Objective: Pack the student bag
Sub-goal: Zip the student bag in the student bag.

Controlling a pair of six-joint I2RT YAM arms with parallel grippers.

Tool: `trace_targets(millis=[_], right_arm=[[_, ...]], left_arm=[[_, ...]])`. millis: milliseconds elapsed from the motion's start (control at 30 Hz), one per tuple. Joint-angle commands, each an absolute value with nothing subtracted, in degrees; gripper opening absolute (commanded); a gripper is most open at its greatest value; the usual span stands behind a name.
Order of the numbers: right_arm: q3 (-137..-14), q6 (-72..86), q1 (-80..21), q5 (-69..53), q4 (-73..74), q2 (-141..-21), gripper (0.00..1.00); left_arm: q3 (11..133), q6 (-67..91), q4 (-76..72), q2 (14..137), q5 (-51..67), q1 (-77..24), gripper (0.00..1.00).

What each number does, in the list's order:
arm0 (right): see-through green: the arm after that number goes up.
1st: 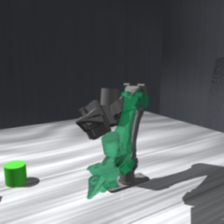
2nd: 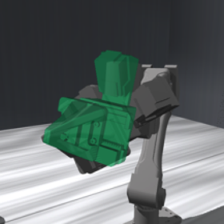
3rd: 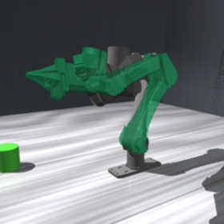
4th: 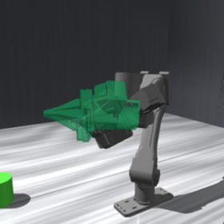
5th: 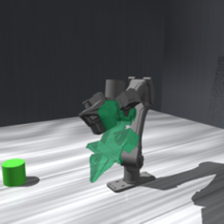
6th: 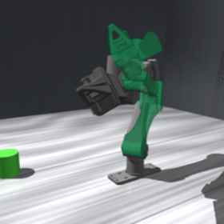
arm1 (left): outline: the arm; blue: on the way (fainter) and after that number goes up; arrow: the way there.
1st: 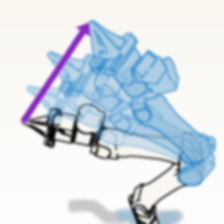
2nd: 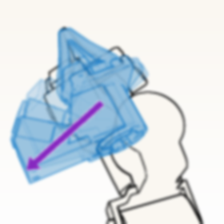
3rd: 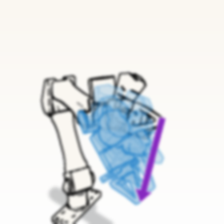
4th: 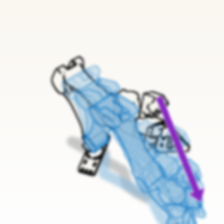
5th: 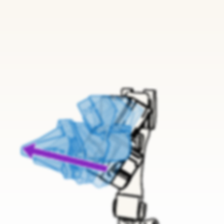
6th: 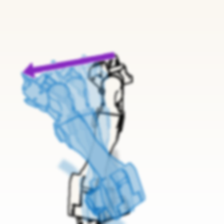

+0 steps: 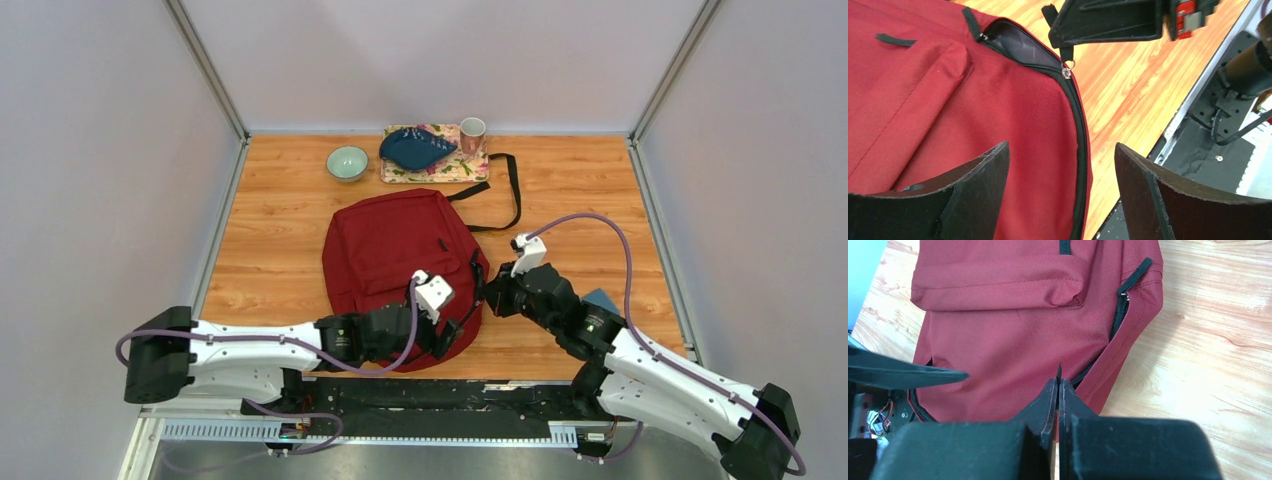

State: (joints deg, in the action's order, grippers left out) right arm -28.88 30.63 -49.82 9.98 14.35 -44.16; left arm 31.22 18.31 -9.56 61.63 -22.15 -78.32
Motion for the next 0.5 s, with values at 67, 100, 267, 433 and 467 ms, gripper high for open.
trace_targets(millis=[67,100,267,433,467], right_arm=[[-29.0,30.9,-49.5,10.1,12.6,-41.6,0.0],[-28.9,30.8,-49.5,9.9,12.7,-41.7,0.0],[-28.6,30.8,-49.5,9.3,12.5,-41.6,0.0],[-28.5,30.6,-49.5,9.7,12.0,-42.4,0.0],[-28.6,30.4,-49.4,10.5,12.0,-42.8,0.0]], left_arm=[[35.7,16.3,-15.0,70.1,-10.6,-74.6,0.83],[35.9,16.5,-15.6,70.8,-9.8,-74.3,0.83],[36.6,18.5,-19.5,75.7,-4.7,-71.5,0.83],[37.5,19.2,-19.8,78.4,-1.2,-70.6,0.43],[37.4,19.6,-19.3,78.7,-0.5,-70.6,0.26]])
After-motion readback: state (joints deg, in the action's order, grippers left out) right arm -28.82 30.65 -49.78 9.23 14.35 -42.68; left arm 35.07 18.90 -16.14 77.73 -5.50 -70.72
